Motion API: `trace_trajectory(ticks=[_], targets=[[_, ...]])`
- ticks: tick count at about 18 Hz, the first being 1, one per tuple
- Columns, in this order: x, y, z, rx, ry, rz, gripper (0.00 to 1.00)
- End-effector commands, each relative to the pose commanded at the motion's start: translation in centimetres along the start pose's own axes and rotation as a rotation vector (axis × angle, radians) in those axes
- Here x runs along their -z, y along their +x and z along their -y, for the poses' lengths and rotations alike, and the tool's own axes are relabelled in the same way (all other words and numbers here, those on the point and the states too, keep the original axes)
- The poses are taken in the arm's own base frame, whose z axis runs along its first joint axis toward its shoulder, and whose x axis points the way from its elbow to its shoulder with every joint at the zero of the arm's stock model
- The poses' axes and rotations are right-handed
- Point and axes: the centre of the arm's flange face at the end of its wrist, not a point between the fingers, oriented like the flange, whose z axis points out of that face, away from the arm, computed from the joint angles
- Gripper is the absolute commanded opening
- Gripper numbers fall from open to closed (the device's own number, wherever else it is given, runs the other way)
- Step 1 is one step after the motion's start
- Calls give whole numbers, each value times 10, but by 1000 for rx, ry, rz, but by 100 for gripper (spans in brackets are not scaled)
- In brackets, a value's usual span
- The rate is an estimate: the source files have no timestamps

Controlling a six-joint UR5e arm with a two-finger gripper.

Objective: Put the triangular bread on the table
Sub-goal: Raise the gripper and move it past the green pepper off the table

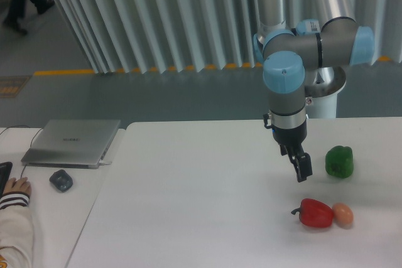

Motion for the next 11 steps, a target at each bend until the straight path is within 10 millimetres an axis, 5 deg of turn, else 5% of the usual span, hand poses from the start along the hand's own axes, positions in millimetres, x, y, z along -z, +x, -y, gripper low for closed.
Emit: trace_trajectory(ticks=[11], targets=[[-7,-2,-3,93,18,27,100]])
